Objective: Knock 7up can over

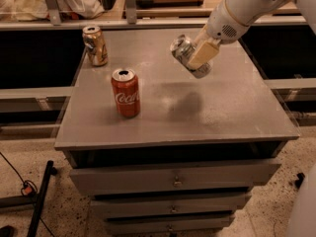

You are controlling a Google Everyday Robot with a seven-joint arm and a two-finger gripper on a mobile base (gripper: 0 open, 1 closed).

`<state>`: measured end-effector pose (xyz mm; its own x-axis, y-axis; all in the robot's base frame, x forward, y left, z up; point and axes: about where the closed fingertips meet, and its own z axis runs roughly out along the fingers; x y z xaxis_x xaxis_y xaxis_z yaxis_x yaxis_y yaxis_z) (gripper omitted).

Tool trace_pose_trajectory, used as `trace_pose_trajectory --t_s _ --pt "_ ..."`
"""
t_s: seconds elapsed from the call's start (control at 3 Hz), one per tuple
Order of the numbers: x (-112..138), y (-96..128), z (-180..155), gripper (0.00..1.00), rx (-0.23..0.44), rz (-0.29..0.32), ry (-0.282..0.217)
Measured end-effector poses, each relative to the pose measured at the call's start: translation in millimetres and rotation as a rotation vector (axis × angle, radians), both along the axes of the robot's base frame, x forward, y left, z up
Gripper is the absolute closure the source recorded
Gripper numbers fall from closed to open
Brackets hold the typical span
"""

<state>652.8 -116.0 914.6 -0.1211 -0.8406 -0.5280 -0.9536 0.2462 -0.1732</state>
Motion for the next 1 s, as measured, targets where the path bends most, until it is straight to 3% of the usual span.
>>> trace_pose_trajectory --t_s 0.33,1.0 --pt "-14 -26 -14 0.79 -0.251 -0.044 0.022" --pt "-23 -100 -38 0.31 -0.694 -0.12 0.056"
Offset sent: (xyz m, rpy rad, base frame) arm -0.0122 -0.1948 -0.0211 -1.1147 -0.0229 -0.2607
